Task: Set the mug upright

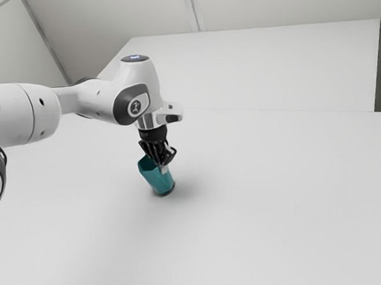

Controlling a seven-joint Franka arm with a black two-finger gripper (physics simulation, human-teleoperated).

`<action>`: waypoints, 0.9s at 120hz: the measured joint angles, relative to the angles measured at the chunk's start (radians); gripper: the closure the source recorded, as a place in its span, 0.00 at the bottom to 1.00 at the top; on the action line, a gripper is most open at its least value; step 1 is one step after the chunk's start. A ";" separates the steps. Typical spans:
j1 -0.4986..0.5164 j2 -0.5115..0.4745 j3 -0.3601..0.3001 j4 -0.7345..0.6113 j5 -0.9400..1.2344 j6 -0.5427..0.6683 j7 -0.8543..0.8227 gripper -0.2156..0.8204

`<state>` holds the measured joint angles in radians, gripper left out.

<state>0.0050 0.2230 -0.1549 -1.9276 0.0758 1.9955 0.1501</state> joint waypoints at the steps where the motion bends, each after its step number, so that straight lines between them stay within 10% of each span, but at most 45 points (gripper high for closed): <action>1: 0.000 0.000 0.000 0.000 0.000 0.000 -0.001 0.88; 40: -0.003 -0.054 -0.003 0.011 -0.016 -0.006 -0.016 0.37; 108: 0.037 -0.043 0.024 0.457 -0.054 -0.316 -0.014 0.22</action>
<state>0.0416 0.1796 -0.1313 -1.4708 0.0222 1.6799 0.1361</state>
